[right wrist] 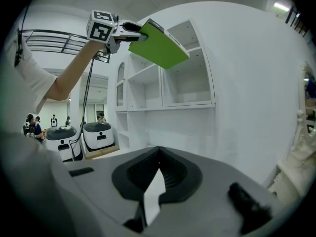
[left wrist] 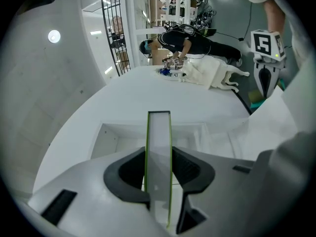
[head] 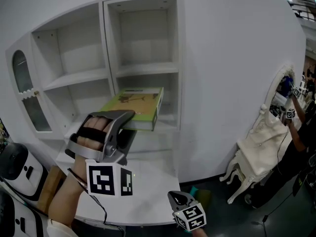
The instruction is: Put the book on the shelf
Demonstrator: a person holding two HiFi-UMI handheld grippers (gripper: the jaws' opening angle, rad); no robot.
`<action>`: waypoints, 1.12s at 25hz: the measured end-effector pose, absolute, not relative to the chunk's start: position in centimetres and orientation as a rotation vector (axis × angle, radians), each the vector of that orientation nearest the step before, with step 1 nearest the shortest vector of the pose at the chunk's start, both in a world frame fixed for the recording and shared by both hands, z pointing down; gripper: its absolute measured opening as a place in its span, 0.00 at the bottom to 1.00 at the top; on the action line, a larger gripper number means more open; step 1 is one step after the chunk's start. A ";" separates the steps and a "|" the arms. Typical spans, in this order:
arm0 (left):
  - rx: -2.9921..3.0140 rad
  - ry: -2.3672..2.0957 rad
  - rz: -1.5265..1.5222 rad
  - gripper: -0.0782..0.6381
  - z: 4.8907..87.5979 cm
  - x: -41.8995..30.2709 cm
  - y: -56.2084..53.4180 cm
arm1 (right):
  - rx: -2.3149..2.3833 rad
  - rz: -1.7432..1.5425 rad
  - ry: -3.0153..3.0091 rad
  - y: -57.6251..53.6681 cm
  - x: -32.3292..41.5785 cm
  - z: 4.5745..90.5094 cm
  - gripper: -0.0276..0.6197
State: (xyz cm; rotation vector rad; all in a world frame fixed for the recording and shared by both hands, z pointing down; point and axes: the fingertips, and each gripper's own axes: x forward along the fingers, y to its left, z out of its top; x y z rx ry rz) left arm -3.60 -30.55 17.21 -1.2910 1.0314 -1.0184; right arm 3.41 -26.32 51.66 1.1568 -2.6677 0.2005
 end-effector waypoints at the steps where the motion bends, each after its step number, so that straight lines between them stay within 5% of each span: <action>1: -1.285 1.033 -1.016 0.32 16.7 -3.6 -30.4 | 1.157 0.198 -2.669 -26.4 3.4 51.6 0.06; 28: -1.213 1.092 -0.997 0.32 9.9 -2.2 -36.6 | 1.239 0.220 -2.619 -26.0 7.2 52.3 0.06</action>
